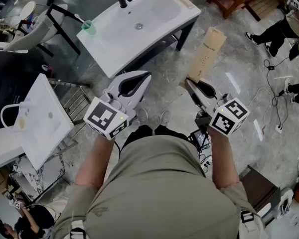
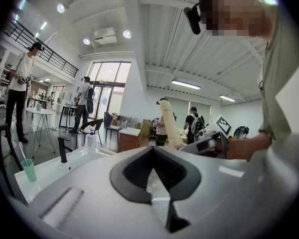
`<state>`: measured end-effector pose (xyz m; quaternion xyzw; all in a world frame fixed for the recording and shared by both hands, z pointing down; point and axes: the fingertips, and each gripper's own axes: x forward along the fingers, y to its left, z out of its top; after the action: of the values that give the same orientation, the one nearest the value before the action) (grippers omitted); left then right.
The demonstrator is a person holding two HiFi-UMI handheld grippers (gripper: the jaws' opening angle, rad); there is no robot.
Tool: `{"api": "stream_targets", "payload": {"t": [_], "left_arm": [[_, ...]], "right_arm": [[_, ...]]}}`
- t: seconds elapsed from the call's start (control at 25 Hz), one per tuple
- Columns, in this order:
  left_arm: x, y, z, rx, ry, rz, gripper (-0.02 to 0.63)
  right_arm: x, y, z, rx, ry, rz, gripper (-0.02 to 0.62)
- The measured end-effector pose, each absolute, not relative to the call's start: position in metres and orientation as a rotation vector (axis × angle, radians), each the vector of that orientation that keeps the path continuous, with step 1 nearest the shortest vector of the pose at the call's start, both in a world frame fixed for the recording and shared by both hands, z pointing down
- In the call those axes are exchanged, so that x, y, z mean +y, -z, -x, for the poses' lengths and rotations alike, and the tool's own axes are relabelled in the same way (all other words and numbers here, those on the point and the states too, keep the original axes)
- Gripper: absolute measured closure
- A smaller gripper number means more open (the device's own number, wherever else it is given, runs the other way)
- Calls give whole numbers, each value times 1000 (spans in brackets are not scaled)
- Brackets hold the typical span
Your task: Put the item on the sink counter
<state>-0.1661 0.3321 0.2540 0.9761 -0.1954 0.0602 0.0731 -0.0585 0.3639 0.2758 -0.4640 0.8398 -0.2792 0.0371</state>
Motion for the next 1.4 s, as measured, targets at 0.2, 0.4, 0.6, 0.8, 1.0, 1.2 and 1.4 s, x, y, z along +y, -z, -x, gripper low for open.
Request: {"api": "stream_targets", "payload": {"t": [0.2, 0.4, 0.6, 0.8, 1.0, 1.2, 1.4], "left_arm": [[330, -254, 166, -595, -184, -2929, 601], [329, -257, 159, -588, -190, -2926, 601], [329, -258, 146, -587, -194, -2922, 601], [332, -258, 131, -594, -208, -2929, 601], [333, -258, 114, -603, -220, -2943, 601], [332, -260, 99, -605, -225, -2944, 601], [323, -260, 85, -605, -229, -2942, 601]], "right_arm": [[363, -279, 58, 2576, 844, 1418, 548], [361, -281, 52, 2552, 865, 1439, 546], [361, -280, 40, 2547, 866, 1434, 547], [364, -281, 25, 2545, 863, 1424, 547], [366, -283, 8, 2541, 854, 1410, 548], [365, -285, -5, 2547, 860, 1408, 546], [356, -284, -19, 2547, 856, 1400, 547]]}}
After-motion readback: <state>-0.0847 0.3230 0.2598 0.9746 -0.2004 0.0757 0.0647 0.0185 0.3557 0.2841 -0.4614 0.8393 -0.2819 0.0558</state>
